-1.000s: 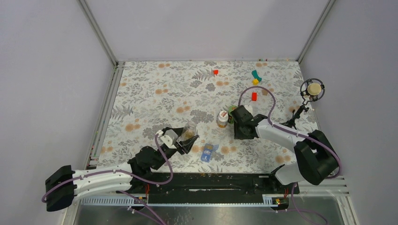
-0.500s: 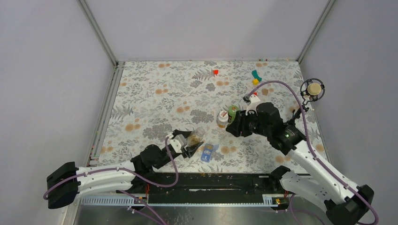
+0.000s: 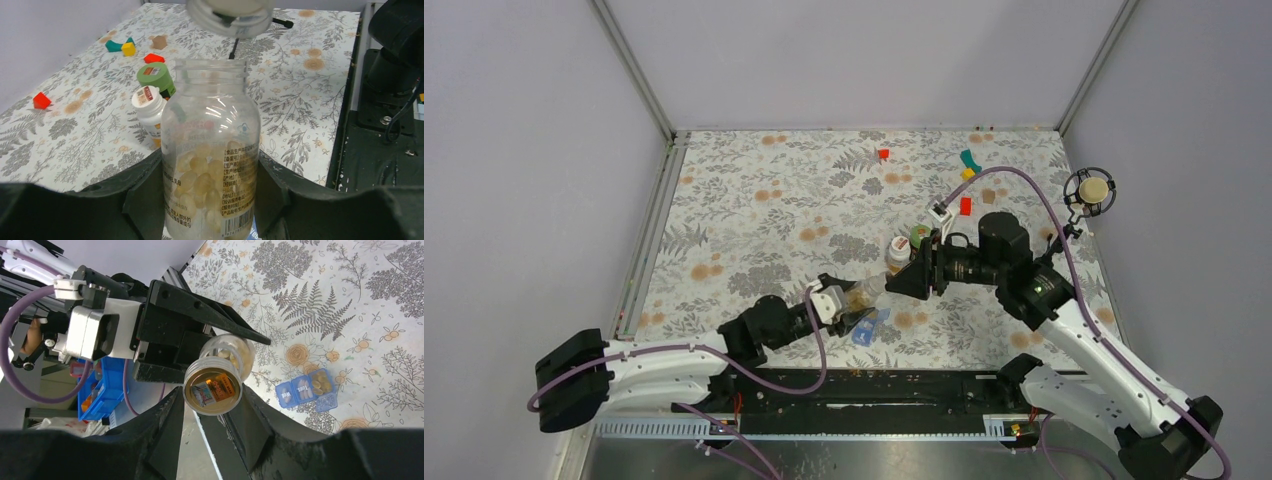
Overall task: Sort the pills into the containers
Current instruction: Screw the lid of the pill bottle onto the pill bottle.
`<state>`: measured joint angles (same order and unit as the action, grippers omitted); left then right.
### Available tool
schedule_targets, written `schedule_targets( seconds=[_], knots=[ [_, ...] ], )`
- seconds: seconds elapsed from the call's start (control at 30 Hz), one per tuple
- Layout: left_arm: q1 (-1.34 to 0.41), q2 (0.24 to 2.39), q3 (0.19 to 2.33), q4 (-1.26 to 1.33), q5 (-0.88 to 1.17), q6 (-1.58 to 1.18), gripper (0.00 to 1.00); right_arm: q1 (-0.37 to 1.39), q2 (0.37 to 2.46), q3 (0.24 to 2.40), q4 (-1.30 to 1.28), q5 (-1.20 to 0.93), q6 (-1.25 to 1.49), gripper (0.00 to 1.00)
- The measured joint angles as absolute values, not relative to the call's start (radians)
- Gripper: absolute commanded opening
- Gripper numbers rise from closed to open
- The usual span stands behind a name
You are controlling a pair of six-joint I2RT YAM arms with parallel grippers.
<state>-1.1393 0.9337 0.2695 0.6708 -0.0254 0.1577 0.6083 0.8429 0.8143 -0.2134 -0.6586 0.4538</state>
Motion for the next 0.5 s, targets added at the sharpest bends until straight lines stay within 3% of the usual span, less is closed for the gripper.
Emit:
schedule_targets(
  seconds=[0.5],
  knots=[
    [-1.139, 1.043, 0.343, 0.623, 0.043, 0.159, 0.00, 0.608, 0.954, 0.891, -0.376, -0.672, 0.399, 0.40]
  ],
)
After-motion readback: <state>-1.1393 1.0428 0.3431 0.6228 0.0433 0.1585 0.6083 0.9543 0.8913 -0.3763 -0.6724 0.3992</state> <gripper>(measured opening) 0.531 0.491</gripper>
